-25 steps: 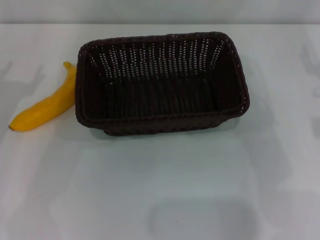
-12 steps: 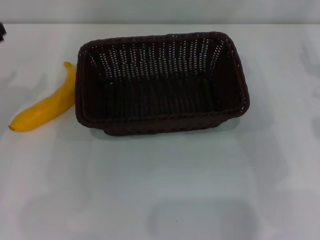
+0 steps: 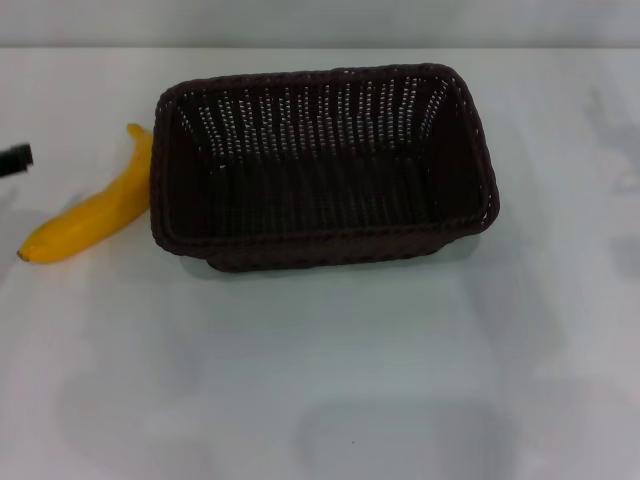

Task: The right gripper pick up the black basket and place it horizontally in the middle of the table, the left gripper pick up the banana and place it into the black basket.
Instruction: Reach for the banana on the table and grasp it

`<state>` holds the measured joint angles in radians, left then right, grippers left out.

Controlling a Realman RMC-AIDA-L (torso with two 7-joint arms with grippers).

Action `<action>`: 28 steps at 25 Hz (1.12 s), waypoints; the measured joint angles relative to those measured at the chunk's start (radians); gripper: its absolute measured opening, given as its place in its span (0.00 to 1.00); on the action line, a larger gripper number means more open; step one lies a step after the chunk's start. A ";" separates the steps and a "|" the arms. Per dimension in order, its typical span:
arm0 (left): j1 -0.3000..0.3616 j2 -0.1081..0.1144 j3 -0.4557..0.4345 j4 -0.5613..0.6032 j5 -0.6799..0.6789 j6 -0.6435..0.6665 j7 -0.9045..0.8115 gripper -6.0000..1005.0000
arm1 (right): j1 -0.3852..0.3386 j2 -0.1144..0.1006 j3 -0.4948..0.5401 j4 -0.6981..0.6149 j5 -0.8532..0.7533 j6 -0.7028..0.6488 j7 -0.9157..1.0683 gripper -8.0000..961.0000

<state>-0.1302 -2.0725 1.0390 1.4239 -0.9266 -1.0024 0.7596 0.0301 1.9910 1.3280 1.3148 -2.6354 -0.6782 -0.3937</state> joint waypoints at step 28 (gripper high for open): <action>-0.155 0.000 -0.009 -0.198 0.053 -0.087 0.242 0.86 | -0.113 0.011 -0.074 0.115 -0.041 0.038 -0.020 0.77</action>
<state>-0.2852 -2.0729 1.0297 1.2263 -0.8732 -1.0895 1.0012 -0.0829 2.0023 1.2545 1.4297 -2.6769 -0.6407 -0.4139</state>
